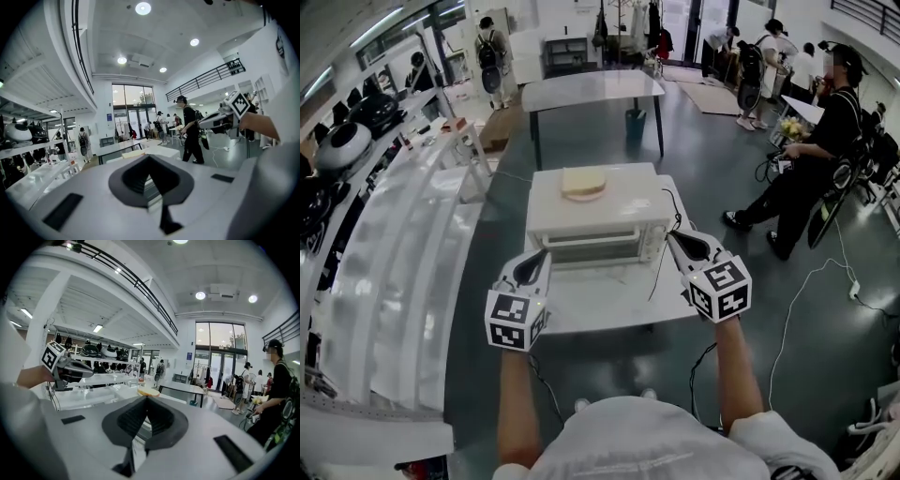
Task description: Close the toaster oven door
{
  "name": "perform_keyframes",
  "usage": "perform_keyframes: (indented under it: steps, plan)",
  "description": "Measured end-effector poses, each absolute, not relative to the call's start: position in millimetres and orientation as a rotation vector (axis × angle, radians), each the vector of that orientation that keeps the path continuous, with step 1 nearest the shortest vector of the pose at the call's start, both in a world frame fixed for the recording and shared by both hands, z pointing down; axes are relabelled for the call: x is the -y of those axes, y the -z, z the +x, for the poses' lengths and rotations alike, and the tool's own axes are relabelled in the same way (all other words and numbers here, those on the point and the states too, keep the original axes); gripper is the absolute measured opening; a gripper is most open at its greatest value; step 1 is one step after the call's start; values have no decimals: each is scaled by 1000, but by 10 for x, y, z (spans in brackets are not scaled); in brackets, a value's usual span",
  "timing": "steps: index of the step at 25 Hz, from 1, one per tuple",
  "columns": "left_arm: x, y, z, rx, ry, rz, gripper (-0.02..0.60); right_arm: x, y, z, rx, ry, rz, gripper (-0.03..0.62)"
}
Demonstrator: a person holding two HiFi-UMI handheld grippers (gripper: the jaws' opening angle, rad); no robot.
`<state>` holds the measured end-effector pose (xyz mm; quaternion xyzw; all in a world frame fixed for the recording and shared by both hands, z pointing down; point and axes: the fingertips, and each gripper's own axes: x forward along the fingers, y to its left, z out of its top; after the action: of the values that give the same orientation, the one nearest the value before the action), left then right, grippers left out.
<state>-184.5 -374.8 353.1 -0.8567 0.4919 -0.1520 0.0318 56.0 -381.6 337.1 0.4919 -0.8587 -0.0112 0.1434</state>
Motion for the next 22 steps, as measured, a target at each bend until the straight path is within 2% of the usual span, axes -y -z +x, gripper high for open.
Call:
perform_keyframes:
  steps: [22]
  plan:
    - [3571,-3209,-1808,-1468,398,-2600,20,3626,-3090,228,2531,136,1320,15]
